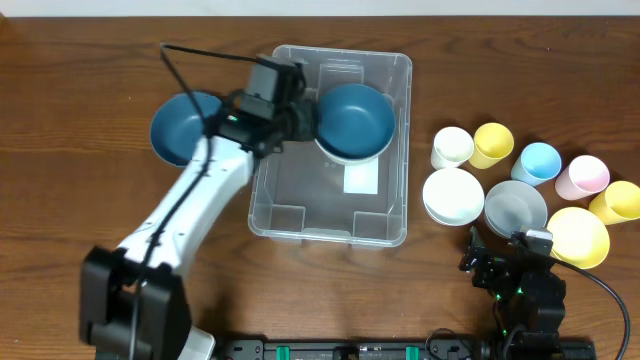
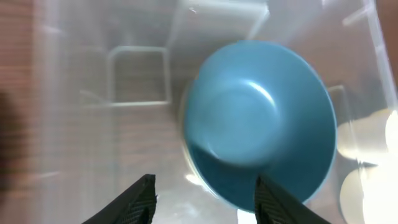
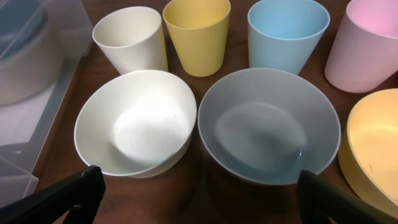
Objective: Pack container
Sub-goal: 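Return the left gripper and grasp the rim of the other blue bowl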
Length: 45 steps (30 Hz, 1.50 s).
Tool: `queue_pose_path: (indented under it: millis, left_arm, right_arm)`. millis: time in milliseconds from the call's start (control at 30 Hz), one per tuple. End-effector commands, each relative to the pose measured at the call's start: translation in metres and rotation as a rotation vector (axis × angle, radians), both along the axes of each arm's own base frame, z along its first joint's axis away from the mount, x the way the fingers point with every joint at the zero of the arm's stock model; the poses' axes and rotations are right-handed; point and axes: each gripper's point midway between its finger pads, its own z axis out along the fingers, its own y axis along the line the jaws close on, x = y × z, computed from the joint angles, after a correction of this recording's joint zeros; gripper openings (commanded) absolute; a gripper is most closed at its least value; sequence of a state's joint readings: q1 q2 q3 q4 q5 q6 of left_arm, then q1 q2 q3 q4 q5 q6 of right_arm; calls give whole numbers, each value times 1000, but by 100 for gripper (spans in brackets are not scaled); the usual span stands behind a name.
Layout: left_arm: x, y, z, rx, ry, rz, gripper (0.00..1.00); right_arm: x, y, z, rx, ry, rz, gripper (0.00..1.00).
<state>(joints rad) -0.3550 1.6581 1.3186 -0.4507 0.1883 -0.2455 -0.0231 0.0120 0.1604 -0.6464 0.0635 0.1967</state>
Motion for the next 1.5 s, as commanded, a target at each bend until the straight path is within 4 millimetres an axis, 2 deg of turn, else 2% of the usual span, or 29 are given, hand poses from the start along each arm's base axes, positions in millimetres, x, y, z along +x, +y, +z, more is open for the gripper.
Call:
queue_pose_path:
  millis: [0,67,133,233,300,367,500,733,933,1033,1100,1167,1233,1300,1400,1467]
  left_arm:
    - [9,40,64,-19,-110,94,52]
    - [6,74,68,12,-93,177,55]
    - [-2,119,62,51,-38,296,56]
    - [-21,180,39,81,102,452,57]
    - [-34,211,22,89,194,532,57]
    - [-47,237,1,94,286,599,57]
    - [-58,265,-37,90,414,670,57]
    - [-51,276,-96,94,539,666,57]
    - [-50,277,-121,98,590,661,56]
    - [-51,276,-130,99,614,659,43]
    - [-51,276,-131,99,616,659,24]
    - [-50,277,-125,98,599,661,13]
    - [-47,278,-114,96,568,663,6]
    - [-42,279,-97,93,522,668,6]
    - [-38,279,-60,88,428,674,6]
    - [-36,277,-27,84,343,674,6]
  right_arm:
    - [0,-3,0,-13,-2,-11,99]
    - [0,-3,0,-13,-2,-11,99]
    - [0,-3,0,-13,-2,-11,99]
    - [0,-3,0,-13,-2,-12,99]
    - [0,-3,0,-13,-2,-11,99]
    - [0,-3,0,-13,-2,-12,99]
    - [0,-3,0,-13,-2,-11,99]
    - [0,-3,0,-13,-2,-11,99]
    - [0,-3,0,-13,-2,-11,99]
    - [0,-3,0,-13,-2,-11,99]
    - [0,-3,0,-13,-2,-12,99]
    - [0,-3,0,-13,-2,-11,99]
    - [0,-3,0,-13,-2,-11,99]
    - [0,-3,0,-13,-2,-11,99]
    - [0,-3,0,-13,-2,-11,99]
    - [0,-3,0,-13,-2,-11,99]
